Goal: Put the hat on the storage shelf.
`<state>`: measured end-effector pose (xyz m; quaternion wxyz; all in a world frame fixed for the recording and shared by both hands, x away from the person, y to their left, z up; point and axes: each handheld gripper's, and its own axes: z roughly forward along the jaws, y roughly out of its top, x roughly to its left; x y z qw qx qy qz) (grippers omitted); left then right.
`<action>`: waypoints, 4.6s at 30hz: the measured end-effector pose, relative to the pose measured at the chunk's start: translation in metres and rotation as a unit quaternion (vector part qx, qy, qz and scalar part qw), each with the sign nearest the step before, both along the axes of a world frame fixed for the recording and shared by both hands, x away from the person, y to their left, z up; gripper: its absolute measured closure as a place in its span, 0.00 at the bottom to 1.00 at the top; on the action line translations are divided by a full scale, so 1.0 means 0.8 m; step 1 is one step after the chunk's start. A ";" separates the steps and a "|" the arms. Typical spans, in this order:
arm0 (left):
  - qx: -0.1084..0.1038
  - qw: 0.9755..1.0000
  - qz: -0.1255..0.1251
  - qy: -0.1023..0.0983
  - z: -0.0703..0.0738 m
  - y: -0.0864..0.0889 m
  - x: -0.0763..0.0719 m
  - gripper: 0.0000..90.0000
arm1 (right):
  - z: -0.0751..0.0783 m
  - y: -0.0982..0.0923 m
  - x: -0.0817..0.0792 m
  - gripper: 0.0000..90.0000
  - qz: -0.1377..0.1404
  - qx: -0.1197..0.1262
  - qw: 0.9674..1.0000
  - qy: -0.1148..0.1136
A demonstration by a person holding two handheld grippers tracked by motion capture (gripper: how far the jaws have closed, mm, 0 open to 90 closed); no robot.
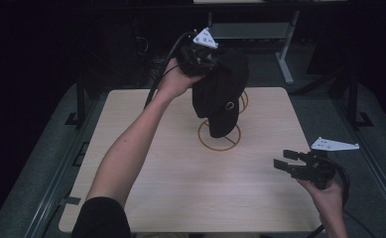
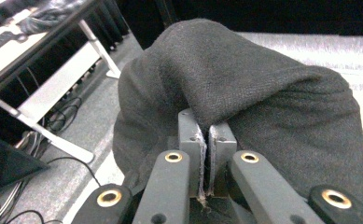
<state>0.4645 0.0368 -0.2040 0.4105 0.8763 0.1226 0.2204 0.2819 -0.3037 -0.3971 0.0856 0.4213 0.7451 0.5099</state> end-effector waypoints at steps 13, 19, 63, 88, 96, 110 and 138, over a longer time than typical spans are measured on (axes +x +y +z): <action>0.023 0.998 -0.015 0.053 -0.027 -0.027 0.005 0.69 | -0.004 0.008 0.001 0.36 0.009 -0.002 1.000 0.006; 0.009 0.998 -0.015 0.063 -0.026 -0.018 0.002 0.64 | -0.005 0.009 0.002 0.35 0.008 -0.002 1.000 0.007; -0.074 0.992 0.028 0.095 -0.054 0.074 -0.028 0.49 | -0.011 0.023 0.006 0.26 0.003 -0.028 0.999 0.015; -0.090 0.990 0.042 0.105 -0.073 0.100 -0.043 0.40 | -0.015 0.028 0.008 0.22 0.000 -0.040 0.999 0.011; -0.096 0.988 0.051 0.110 -0.081 0.114 -0.050 0.37 | -0.018 0.033 0.009 0.21 0.001 -0.047 0.999 0.017; -0.105 0.985 0.063 0.121 -0.103 0.138 -0.066 0.34 | -0.019 0.035 0.010 0.21 -0.001 -0.051 0.999 0.017; -0.128 0.977 0.090 0.141 -0.152 0.196 -0.101 0.31 | -0.023 0.046 0.011 0.21 -0.004 -0.071 0.997 0.016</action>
